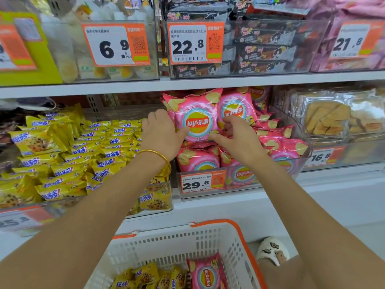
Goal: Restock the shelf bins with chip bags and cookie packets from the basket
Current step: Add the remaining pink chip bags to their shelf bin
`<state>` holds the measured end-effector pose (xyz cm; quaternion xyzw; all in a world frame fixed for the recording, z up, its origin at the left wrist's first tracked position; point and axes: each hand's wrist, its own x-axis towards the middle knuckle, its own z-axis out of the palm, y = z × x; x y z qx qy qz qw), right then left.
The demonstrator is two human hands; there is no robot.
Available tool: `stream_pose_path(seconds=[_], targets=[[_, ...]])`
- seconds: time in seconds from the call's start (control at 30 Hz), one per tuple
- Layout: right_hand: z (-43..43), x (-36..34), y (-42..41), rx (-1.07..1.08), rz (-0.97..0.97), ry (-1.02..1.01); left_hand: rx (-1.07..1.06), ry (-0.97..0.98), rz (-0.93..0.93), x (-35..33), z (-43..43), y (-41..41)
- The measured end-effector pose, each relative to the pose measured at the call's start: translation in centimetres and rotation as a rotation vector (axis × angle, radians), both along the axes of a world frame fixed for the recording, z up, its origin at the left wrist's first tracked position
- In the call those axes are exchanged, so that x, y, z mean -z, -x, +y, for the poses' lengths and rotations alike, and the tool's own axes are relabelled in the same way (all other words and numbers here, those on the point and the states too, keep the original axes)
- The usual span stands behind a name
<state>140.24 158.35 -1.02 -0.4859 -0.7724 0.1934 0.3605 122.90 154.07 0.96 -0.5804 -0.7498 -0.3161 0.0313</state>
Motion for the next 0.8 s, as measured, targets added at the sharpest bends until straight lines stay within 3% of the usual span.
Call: stream_pose_path(seconds=[0.07,0.17,0.23,0.33,0.43,0.53,0.67,0.8], targets=[[-1.0,0.1,-0.4,0.05,0.041,-0.067,0.03,-0.13,0.007,0.4,-1.3,-0.4],[-5.0,0.4,-1.4,0.037,0.249,-0.132,0.221,-0.354,-0.088,1.8,-5.0,-1.6],[-8.0,2.0,-2.1,-0.086,0.258,0.002,0.381,-0.283,-0.218,3.7,-8.4,-2.5],[-9.8,7.9,-1.7,-0.337,-0.133,0.386,0.5,0.044,-0.301,8.9,-12.7,-3.0],[-8.9,16.9,0.0,-0.462,-0.635,0.565,0.472,0.344,-0.322,15.2,-14.4,-1.9],[-9.3,26.3,0.9,-0.492,-0.898,0.681,0.416,0.578,-0.298,19.9,-14.6,-0.3],[-10.3,34.8,-0.4,-0.42,-1.114,0.633,0.38,0.686,-0.317,22.4,-14.3,1.6],[-9.4,38.1,0.2,-0.325,-1.188,0.251,0.319,0.677,-0.342,23.3,-13.6,2.6]])
